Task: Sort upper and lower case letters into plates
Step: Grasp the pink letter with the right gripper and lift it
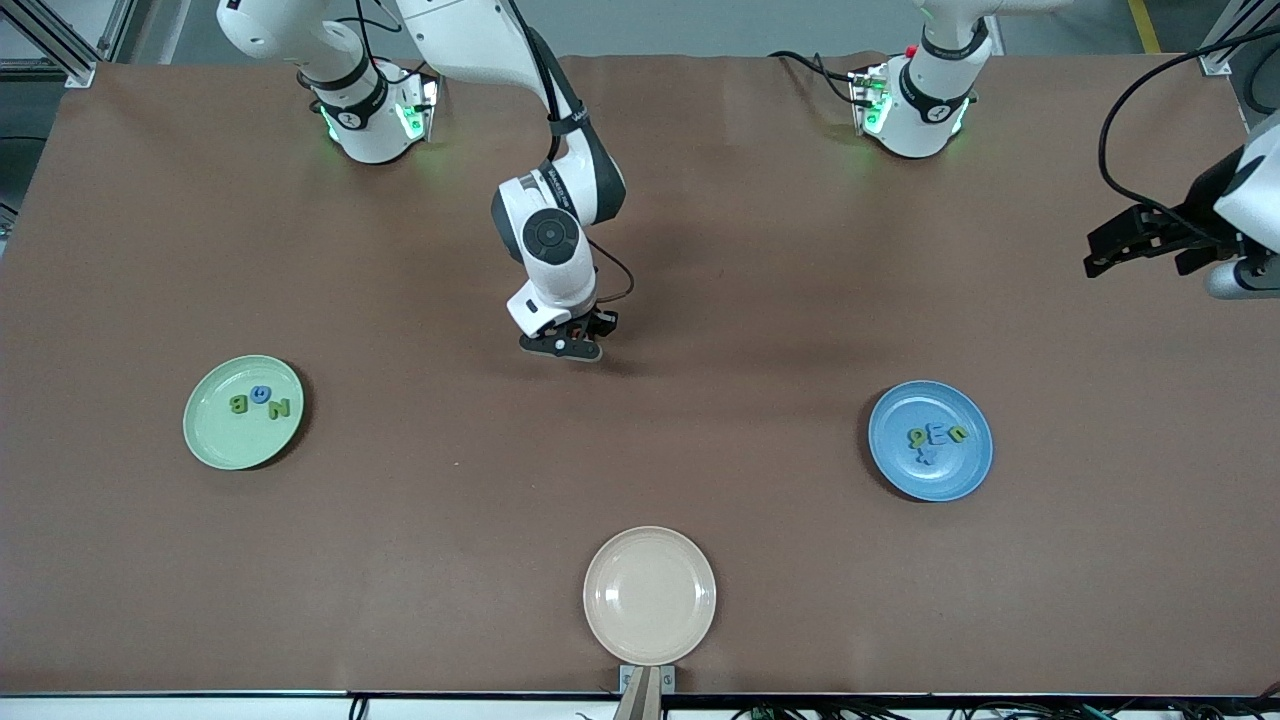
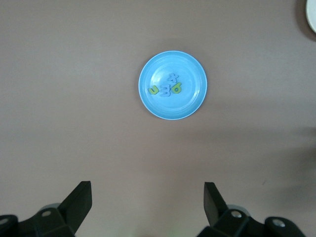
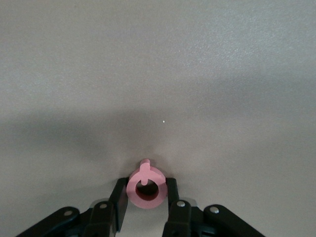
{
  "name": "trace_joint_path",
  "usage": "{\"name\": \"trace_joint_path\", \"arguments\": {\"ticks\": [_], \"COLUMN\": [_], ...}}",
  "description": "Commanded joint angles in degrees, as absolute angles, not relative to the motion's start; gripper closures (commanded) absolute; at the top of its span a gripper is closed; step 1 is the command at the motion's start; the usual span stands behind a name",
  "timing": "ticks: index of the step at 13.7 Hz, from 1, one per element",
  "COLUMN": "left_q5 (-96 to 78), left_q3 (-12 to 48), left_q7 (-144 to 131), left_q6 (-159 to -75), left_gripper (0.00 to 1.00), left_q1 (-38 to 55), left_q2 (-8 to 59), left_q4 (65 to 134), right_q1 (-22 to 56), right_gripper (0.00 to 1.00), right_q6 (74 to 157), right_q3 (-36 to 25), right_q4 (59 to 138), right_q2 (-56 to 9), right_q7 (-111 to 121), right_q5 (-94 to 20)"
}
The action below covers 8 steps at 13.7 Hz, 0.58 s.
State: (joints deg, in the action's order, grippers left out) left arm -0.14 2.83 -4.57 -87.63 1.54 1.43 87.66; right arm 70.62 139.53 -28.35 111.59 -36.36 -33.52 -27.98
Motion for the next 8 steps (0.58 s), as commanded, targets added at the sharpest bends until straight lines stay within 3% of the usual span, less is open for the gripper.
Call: {"name": "trace_joint_path", "arguments": {"ticks": [1,3,8], "left_q5": [-1.32,-1.41,-1.32], "left_q3": [4.39,4.57,4.48], "left_q7": [-5.36,-5.27,-6.50], "left_q6": [-88.68,-88.68,-87.98], "left_gripper": [0.00,0.00,0.00], "left_q1": [1.14,0.97,0.88], "left_q2": [0.17,0.18,0.18], "left_q4": [88.95,89.03,88.51], "right_q1": [70.31,69.53,69.70], "right_gripper": [0.86,0.86,0.86], "right_q6": [139.05,137.30,118.93], "right_q3": [-28.65,-29.61,-47.59], "right_q4": [111.45,111.44,110.57], "right_q2": [-36.65,-35.17,-30.06], "right_q7": [-33.31,-32.35,-5.61], "right_q5": [-28.74,-27.78,-27.77]}}
